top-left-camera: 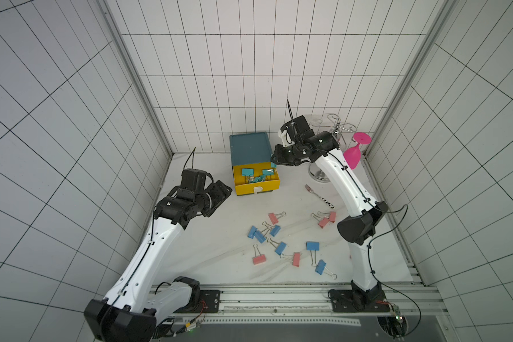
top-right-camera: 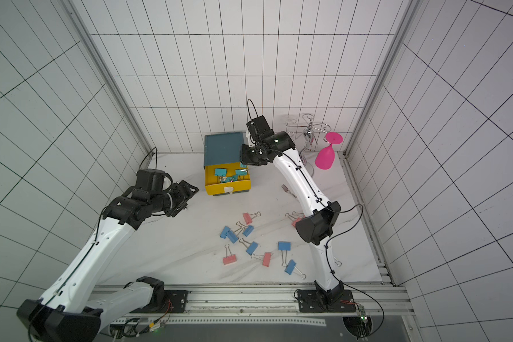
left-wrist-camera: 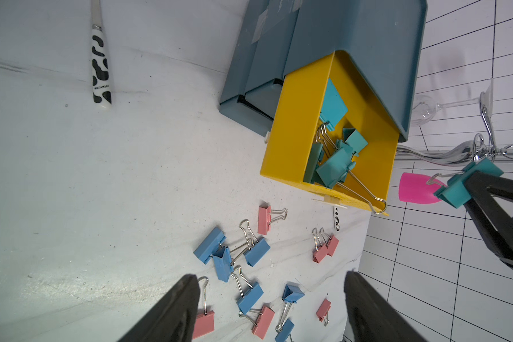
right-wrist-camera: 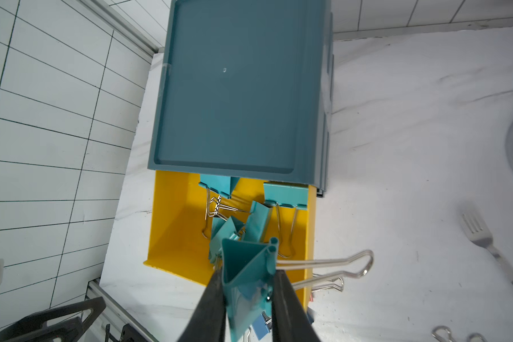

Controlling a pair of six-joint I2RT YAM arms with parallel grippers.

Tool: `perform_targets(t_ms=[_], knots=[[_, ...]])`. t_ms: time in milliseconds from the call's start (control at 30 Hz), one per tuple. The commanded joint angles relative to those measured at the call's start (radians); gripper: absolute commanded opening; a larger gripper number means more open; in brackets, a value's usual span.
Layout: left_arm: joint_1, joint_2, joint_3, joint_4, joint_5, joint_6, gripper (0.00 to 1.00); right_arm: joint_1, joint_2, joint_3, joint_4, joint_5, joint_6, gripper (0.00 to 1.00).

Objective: Put the binder clips in the drawer according to color
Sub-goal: Place the binder clip in the drawer.

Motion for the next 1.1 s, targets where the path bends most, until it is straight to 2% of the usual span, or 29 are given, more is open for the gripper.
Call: perform_targets(t_ms=[0,167,300,433,500,633,833,933,1067], knots=[[0.026,-0.002,0.011,0.016,0.034,0.033,0.80,0.010,0.034,0.036,0.023,-0.087,0.027,0.15],[0.054,-0.011,-0.009,0.013,0.049,0.041,0.80,0.009,0.074,0.037,0.077,-0.132,0.034,0.23],[0.073,-0.017,-0.016,0.004,0.057,0.049,0.80,0.004,0.095,0.041,0.095,-0.141,0.043,0.49],[0.082,-0.016,-0.014,-0.002,0.062,0.054,0.80,-0.005,0.096,0.039,0.092,-0.146,0.040,0.63],[0.084,-0.016,-0.014,-0.003,0.063,0.055,0.80,-0.005,0.088,0.034,0.086,-0.145,0.033,0.65],[0.086,-0.016,-0.012,-0.003,0.063,0.056,0.80,-0.001,0.039,-0.026,0.081,-0.154,0.019,0.65],[0.085,-0.020,-0.013,0.000,0.066,0.054,0.80,0.023,-0.086,-0.218,0.081,-0.171,-0.021,0.57],[0.085,-0.026,-0.024,0.004,0.069,0.047,0.81,0.043,-0.152,-0.313,0.113,-0.160,-0.028,0.45],[0.086,-0.037,-0.032,0.004,0.071,0.039,0.80,0.053,-0.198,-0.388,0.151,-0.177,-0.018,0.19]])
